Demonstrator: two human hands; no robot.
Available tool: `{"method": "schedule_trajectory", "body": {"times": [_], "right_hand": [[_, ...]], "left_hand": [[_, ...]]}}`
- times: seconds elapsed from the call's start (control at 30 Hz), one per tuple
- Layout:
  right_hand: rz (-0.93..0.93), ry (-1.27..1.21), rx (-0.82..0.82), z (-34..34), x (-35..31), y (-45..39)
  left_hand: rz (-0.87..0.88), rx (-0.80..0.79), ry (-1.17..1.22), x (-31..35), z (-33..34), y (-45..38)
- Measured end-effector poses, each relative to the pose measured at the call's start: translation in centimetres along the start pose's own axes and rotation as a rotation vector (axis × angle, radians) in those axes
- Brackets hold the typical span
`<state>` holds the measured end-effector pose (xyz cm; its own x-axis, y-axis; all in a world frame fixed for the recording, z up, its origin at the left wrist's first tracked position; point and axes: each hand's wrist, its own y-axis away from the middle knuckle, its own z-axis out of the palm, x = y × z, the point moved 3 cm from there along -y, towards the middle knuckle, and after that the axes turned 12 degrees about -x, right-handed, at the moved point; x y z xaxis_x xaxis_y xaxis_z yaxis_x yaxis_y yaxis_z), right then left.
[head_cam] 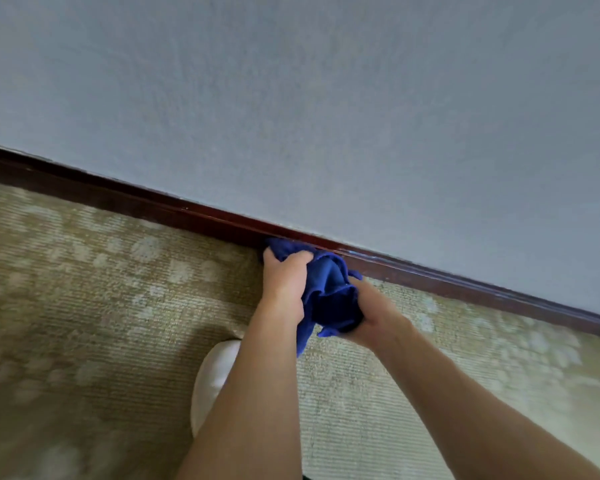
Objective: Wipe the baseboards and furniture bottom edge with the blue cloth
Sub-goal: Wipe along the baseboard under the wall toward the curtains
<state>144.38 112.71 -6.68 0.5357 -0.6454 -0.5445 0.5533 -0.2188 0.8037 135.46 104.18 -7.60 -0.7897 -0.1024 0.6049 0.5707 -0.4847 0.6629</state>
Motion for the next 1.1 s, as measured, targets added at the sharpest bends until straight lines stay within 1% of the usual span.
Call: {"method": "schedule_trajectory", "body": {"times": [0.07, 0.13, 0.2, 0.27, 0.3, 0.37, 0.43, 0.47, 0.5, 0.57, 0.63, 0.7, 0.73, 0.77, 0.83, 0.87, 0.9, 0.93, 0.97, 1.03, 1.1], "right_hand": [[-0.063, -0.05, 0.079, -3.2, -0.4, 0.6], [-0.152, -0.16, 0.103, -5.6, -0.6, 0.5], [-0.174, -0.173, 0.09, -6.9, 0.0, -0.5], [-0.113, -0.128, 0.012, -5.5, 0.1, -0.9], [-0.071, -0.088, -0.045, -4.7, 0.2, -1.5], [-0.03, -0.077, -0.117, -4.0, 0.7, -3.3], [-0.088, -0.278, -0.148, -4.1, 1.2, -5.0], [-0.131, -0.355, -0.13, -4.4, 1.3, -5.2], [-0.171, -0.367, -0.078, -5.1, 1.5, -5.3], [-0.237, -0.262, 0.076, -7.2, 1.7, -3.7], [-0.295, -0.228, 0.191, -9.9, 1.0, -2.1], [-0.317, -0.251, 0.252, -11.9, 0.4, -1.4], [-0.304, -0.261, 0.257, -12.0, 0.1, -1.6], [-0.292, -0.272, 0.244, -11.3, -0.3, -2.1], [-0.269, -0.265, 0.218, -8.8, -1.1, -3.9], [-0.25, -0.245, 0.212, -7.5, -1.3, -4.6], [-0.24, -0.236, 0.203, -6.6, -1.4, -5.0], [-0.24, -0.222, 0.203, -6.4, -1.4, -5.0], [-0.258, -0.208, 0.216, -6.9, -1.4, -4.7], [-0.316, -0.233, 0.292, -9.8, -1.6, -3.6], [-0.373, -0.31, 0.402, -13.3, -1.9, -2.5]], "left_hand": [[-0.018, -0.007, -0.055, -0.6, 1.6, 0.8], [-0.02, 0.042, -0.069, -1.7, 2.7, 2.0], [-0.005, 0.132, -0.005, -2.6, 2.6, 2.3], [0.065, 0.199, 0.145, -2.5, 2.0, 1.7], [0.082, 0.194, 0.206, -2.8, 1.7, 0.8], [0.061, 0.093, 0.291, -3.5, 1.3, -0.9], [0.001, 0.07, 0.244, -4.4, 1.7, -1.9], [-0.014, 0.064, 0.205, -4.9, 1.9, -2.6], [0.009, 0.054, 0.127, -5.3, 2.2, -3.3], [0.096, 0.171, -0.127, -5.8, 3.0, -3.4], [0.155, 0.222, -0.277, -6.5, 4.7, -2.7], [0.134, 0.262, -0.3, -8.1, 6.2, -2.4], [0.137, 0.292, -0.289, -8.3, 6.5, -2.5], [0.156, 0.335, -0.251, -8.2, 6.4, -2.8], [0.235, 0.473, -0.136, -6.7, 5.4, -3.7], [0.278, 0.538, -0.135, -6.1, 4.7, -4.2], [0.316, 0.566, -0.162, -5.7, 4.3, -4.7], [0.336, 0.56, -0.199, -5.8, 4.3, -5.0], [0.332, 0.521, -0.242, -6.2, 4.7, -5.3], [0.274, 0.371, -0.367, -7.8, 6.6, -5.5], [0.196, 0.221, -0.468, -9.6, 8.7, -5.4]]}}
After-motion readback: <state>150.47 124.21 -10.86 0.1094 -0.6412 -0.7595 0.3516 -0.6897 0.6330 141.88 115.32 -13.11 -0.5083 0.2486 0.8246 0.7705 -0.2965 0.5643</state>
